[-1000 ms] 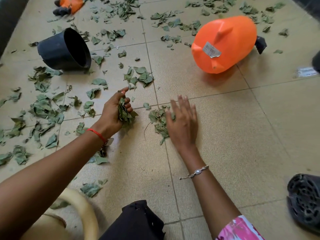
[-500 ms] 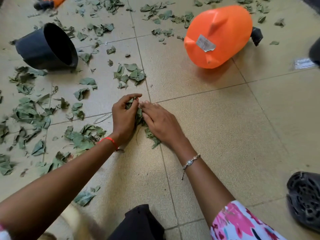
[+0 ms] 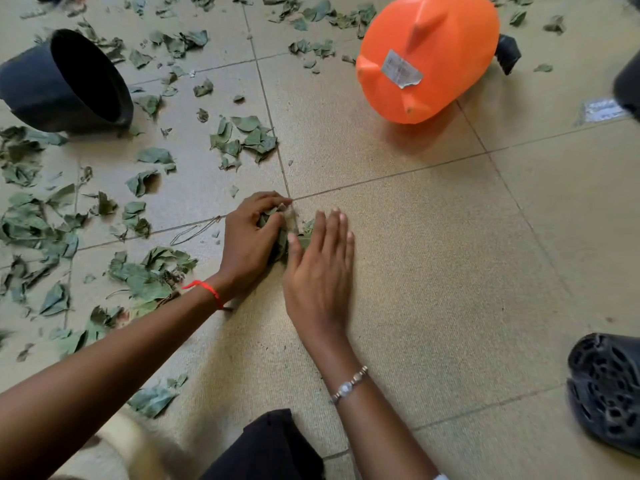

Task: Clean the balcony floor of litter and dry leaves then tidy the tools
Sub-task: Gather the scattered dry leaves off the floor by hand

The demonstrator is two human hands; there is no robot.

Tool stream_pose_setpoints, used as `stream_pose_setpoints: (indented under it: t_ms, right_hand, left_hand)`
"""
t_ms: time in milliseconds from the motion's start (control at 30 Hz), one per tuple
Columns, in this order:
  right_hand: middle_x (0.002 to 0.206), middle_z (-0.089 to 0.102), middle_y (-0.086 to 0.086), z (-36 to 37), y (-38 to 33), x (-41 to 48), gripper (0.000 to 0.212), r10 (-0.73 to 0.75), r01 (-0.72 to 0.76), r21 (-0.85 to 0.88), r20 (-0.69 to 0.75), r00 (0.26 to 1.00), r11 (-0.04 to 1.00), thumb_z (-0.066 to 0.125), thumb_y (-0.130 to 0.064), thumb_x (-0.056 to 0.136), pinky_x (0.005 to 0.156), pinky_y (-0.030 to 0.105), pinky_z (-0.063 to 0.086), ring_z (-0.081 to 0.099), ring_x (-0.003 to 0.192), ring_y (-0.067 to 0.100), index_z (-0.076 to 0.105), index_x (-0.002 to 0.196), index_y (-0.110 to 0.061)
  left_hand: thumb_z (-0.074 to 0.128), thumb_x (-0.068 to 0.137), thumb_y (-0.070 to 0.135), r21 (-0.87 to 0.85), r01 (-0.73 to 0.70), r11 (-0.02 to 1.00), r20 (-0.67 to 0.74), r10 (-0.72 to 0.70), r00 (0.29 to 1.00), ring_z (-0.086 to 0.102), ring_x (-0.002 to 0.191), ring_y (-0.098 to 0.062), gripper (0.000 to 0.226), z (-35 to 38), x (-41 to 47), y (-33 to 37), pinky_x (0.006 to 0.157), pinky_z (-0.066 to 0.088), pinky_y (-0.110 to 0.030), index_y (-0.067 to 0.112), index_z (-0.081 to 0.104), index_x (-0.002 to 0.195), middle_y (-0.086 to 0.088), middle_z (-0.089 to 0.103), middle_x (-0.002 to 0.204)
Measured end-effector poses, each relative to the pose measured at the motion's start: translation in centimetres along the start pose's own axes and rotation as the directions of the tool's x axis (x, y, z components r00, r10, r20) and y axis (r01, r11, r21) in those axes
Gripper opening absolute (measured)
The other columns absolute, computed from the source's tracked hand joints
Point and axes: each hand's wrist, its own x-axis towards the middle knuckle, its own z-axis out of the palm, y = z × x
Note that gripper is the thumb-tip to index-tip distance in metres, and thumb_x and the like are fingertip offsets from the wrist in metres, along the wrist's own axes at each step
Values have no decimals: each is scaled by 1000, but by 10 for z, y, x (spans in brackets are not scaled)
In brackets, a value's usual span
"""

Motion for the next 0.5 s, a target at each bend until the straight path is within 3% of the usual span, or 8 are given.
stream_pose_setpoints:
  t_ms: [100, 200, 267, 333, 400, 500]
  right_hand:
    - [141, 47, 12, 10, -14, 14, 64, 93, -70, 241, -87, 992, 968, 9, -41, 100, 116, 29, 16, 36, 136, 23, 49, 132, -3]
    - [127, 60, 8, 4, -11, 16, 54, 183, -100, 579, -86, 979, 809, 24, -37, 97, 107, 25, 31, 52, 122, 20, 59, 123, -6]
    - [118, 65, 5, -5, -9, 15, 49, 252, -136, 704, -64, 966, 697, 30, -38, 94, 94, 21, 43, 59, 109, 15, 63, 118, -9]
    - [115, 66, -3, -12, -7, 17, 40, 339, -223, 783, 16, 941, 581, 40, -37, 93, 91, 20, 47, 60, 105, 7, 65, 115, -14]
    - [113, 67, -6, -14, -4, 19, 30, 430, -312, 868, 130, 894, 387, 47, -31, 91, 93, 27, 49, 61, 105, 4, 68, 110, -20]
    - [108, 70, 2, -20, 5, 24, 24, 483, -380, 923, 358, 799, -54, 50, -18, 93, 83, 30, 54, 66, 100, 14, 70, 107, -14]
  left_hand:
    - [48, 88, 8, -291, 140, 946, 14, -142, 990, 63, 96, 0, 25, 15, -20, 14, 88, 46, -15, 12, 67, 103, 1, 69, 102]
    - [41, 90, 13, -554, 268, 788, 115, -246, 962, 60, 111, -11, 31, 32, -26, 21, 98, 44, -22, 9, 62, 112, -7, 65, 115]
    - [39, 90, 18, -700, 366, 613, 191, -333, 923, 57, 114, -18, 34, 38, -25, 26, 99, 42, -26, 11, 63, 112, -8, 64, 117]
    - [33, 94, 13, -811, 426, 401, 260, -405, 877, 62, 102, -15, 33, 43, -25, 35, 90, 48, -22, 10, 63, 109, -5, 67, 105]
    - [30, 93, 9, -864, 457, 212, 345, -411, 844, 66, 86, -11, 34, 47, -23, 45, 83, 51, -18, 5, 62, 104, -3, 70, 91]
    - [36, 82, 7, -884, 467, -10, 428, -421, 800, 64, 85, -14, 30, 54, -21, 59, 87, 48, -20, 0, 62, 97, -6, 69, 85]
